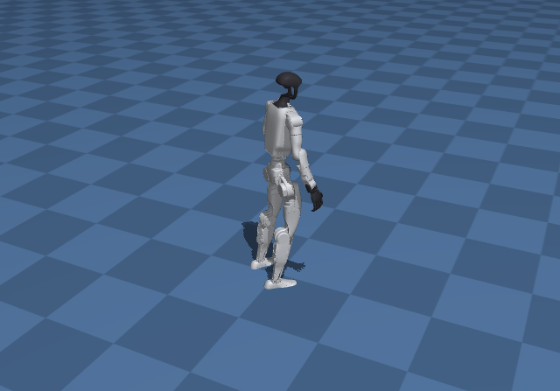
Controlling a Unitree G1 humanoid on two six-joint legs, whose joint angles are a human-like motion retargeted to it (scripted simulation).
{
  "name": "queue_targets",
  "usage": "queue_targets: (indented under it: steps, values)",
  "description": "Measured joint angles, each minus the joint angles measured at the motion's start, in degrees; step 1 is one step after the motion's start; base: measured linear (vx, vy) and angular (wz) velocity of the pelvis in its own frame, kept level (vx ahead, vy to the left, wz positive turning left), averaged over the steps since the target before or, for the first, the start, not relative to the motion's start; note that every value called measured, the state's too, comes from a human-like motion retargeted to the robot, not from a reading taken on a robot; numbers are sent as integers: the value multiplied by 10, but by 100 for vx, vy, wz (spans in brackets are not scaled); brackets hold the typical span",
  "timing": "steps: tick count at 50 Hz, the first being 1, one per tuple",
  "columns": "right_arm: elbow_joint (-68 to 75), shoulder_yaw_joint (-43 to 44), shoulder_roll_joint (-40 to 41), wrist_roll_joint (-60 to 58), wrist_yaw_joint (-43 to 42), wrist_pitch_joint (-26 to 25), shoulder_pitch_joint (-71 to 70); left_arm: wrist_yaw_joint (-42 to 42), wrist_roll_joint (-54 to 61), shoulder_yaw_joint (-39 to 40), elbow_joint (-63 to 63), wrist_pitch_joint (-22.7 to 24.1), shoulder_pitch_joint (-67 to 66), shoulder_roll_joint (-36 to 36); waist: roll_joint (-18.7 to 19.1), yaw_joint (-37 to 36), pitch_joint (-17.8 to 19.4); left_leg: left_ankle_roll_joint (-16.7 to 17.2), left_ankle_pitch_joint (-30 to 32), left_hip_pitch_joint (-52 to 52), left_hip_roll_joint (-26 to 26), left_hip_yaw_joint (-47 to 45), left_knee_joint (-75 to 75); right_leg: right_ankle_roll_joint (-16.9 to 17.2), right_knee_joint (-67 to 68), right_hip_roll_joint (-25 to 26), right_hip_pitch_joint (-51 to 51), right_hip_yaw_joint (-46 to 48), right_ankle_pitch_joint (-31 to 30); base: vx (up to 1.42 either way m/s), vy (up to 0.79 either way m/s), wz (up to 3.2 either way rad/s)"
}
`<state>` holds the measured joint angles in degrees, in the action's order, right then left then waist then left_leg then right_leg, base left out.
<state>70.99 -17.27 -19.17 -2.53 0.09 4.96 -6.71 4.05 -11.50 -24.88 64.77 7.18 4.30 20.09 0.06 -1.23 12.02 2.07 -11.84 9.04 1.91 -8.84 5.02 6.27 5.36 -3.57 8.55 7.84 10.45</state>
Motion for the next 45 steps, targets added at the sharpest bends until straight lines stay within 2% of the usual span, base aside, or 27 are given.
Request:
queue_targets:
  steps: [45]
  values:
    - [7, -8, 3, 2, -7, 1, 4, -12, 15, 7, 0, 1, 5, 1, -1, -8, 2, 1, -13, -10, 2, 9, 25, -1, -2, 2, 5, 1, -1, 0, 0, 0]
